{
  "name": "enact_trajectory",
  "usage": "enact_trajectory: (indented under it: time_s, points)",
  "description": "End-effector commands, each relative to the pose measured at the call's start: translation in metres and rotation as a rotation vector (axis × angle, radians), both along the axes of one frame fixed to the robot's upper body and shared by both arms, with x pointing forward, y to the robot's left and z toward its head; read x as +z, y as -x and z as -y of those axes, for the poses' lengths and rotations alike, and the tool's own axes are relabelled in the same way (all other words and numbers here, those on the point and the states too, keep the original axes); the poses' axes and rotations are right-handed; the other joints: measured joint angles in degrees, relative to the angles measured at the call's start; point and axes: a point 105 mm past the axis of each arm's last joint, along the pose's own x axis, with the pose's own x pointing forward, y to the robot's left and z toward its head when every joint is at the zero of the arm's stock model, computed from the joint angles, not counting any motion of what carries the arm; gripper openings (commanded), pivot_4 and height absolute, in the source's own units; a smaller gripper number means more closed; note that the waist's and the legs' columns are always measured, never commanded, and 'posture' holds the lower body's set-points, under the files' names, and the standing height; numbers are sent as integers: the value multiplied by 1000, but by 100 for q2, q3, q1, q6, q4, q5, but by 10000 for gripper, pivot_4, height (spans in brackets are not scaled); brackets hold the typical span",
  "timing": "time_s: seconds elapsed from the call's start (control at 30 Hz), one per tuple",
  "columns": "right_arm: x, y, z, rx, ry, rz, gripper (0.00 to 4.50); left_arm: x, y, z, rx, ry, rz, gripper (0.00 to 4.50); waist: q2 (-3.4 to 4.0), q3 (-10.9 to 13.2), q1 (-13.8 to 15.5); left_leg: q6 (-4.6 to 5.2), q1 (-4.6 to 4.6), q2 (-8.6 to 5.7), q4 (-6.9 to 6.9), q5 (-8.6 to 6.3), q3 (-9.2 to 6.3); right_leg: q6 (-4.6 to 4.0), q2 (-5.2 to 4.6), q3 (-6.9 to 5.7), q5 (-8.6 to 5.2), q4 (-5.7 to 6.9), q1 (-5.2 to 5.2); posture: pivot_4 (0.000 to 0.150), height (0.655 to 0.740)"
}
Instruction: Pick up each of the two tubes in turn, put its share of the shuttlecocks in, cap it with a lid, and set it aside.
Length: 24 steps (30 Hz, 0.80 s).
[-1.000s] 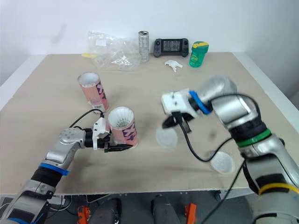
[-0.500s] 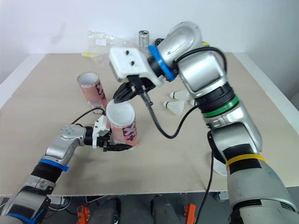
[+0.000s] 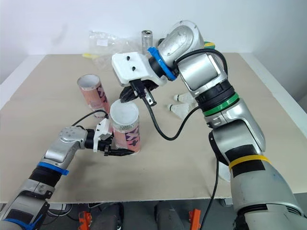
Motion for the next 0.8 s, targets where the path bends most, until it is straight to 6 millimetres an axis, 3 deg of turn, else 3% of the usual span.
enact_trajectory:
  time_s: [0.03, 0.27, 0.53, 0.8]
  points:
    - [8, 11, -1, 53, 47, 26, 416, -26, 7, -10, 5, -95, -75, 28400, 0, 0, -4, 0, 1, 0, -1, 0, 0, -1, 0, 0, 0, 0, 0, 1500, 7236]
    - [-1, 18, -9, 94, 41, -2, 416, -26, 7, -10, 3, -96, -75, 28400, 0, 0, -26, 0, 3, 1, -4, 0, 0, -3, 0, 0, -3, 0, 0, 1500, 7236]
    - [7, 14, -19, 84, -2, 21, 416, -27, 7, -11, 7, -97, -78, 28400, 0, 0, -50, 0, 3, 1, -3, 0, -4, -3, 0, -3, -2, 1, 1, 1500, 7236]
    - [-1, 20, -8, 113, 60, 16, 416, -27, 7, -12, 12, -96, -76, 28400, 0, 0, -80, 0, 2, 0, -5, -1, -9, -5, 0, -8, -4, 1, 2, 1500, 7236]
